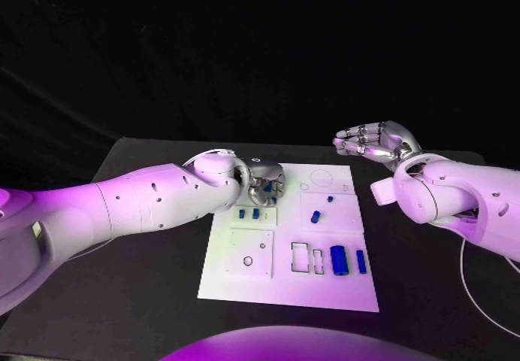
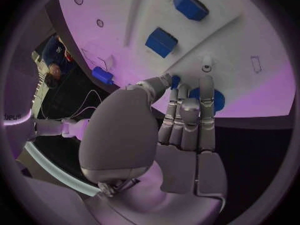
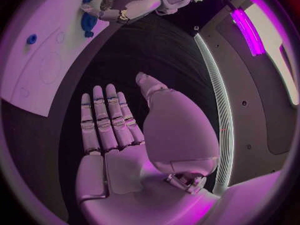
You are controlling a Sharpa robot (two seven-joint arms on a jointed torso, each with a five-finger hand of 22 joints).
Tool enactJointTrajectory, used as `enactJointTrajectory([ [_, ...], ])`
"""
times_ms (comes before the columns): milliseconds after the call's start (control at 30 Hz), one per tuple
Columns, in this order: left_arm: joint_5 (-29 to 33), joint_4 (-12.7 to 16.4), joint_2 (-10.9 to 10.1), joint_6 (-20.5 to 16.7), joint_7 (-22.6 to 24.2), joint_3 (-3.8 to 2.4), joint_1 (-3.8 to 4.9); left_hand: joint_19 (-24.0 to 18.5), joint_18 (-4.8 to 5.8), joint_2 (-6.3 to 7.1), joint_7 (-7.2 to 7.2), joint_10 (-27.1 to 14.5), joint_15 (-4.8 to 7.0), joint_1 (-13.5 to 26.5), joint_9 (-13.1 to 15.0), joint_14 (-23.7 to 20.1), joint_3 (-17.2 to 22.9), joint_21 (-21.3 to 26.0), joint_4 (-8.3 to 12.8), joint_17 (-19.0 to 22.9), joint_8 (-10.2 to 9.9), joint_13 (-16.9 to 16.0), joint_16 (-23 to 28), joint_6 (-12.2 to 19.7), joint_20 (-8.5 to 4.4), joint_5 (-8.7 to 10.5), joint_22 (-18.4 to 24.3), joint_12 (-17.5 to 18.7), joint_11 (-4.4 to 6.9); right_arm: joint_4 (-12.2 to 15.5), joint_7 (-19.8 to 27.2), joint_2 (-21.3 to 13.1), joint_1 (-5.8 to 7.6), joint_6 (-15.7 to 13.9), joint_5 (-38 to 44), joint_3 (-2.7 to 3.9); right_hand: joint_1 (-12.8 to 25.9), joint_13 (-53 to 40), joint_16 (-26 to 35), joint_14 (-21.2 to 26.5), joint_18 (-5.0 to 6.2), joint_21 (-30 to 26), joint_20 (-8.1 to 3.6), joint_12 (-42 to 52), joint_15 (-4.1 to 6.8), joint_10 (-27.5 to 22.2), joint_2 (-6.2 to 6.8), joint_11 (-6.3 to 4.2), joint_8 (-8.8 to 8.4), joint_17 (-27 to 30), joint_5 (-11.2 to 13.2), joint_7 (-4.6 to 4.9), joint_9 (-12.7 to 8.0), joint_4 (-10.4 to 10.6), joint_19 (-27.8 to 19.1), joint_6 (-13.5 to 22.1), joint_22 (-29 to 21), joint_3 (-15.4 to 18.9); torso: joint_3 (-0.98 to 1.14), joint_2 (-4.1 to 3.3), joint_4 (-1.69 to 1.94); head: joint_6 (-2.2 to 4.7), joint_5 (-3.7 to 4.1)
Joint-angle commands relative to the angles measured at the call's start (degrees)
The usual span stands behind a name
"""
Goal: Assemble the parts on the task board
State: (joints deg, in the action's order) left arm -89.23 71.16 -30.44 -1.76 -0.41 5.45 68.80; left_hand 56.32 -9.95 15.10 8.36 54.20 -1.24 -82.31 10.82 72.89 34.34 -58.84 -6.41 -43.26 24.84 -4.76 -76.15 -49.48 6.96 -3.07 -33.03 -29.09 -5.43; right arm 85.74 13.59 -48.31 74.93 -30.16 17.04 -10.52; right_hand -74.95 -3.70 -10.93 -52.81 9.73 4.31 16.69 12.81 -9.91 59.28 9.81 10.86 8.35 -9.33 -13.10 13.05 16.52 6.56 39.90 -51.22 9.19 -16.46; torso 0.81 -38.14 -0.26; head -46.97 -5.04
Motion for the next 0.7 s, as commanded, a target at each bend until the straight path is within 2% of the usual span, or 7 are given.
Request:
enactJointTrajectory([
  [33,-0.1,-0.1,0.3,2.1,-0.8,0.03,0.0,0.1,-0.62,-0.03,0.28,0.1,-0.27,0.1,-0.1,0.3,0.7,-0.4,0.3,0.0,-0.4,0.2,-0.4,-0.2,-0.03,0.14,-0.1,0.4,-0.25,0.1,0.6,0.1,0.01,0.4,0.5,0.01,-0.6,0.0,-0.3,-0.2,0.64,0.3,-0.11,0.2,0.37,0.1,-0.07,-0.36,0.39,0.1,-0.2,0.79,-0.1,-0.1,0.4,-0.4,-0.1,-0.4,0.04,-0.06,0.04,-0.08,-0.02],
  [367,0.0,-0.3,0.7,4.0,-0.8,0.09,-0.02,0.1,-0.67,-1.05,0.01,3.0,0.33,0.2,0.0,1.7,2.4,-1.6,1.7,-2.2,-0.4,0.1,-2.0,-2.2,-0.28,0.14,-0.9,0.0,0.52,0.3,0.6,0.1,0.05,0.5,0.6,0.02,-0.7,0.0,-0.3,-0.2,0.64,0.3,-0.12,0.2,0.38,0.1,-0.09,-0.38,0.39,0.1,-0.2,0.78,-0.1,-0.1,0.4,-0.4,-0.1,-0.5,0.02,-0.03,-0.06,-0.42,0.01],
  [700,0.0,-0.8,0.8,4.8,-1.2,0.15,-0.03,0.2,-0.67,-2.37,-0.33,4.5,0.92,0.1,0.2,2.7,3.4,-2.6,3.1,-3.4,-0.2,-0.2,-2.9,-4.1,-0.69,0.14,-1.5,-0.3,1.13,0.4,0.6,0.1,0.07,0.5,0.6,0.02,-0.8,0.0,-0.3,-0.2,0.65,0.3,-0.12,0.2,0.39,0.2,-0.14,-0.4,0.4,0.1,-0.2,0.76,-0.1,-0.2,0.5,-0.4,-0.1,-0.6,0.02,0.06,0.0,-0.51,0.06],
])
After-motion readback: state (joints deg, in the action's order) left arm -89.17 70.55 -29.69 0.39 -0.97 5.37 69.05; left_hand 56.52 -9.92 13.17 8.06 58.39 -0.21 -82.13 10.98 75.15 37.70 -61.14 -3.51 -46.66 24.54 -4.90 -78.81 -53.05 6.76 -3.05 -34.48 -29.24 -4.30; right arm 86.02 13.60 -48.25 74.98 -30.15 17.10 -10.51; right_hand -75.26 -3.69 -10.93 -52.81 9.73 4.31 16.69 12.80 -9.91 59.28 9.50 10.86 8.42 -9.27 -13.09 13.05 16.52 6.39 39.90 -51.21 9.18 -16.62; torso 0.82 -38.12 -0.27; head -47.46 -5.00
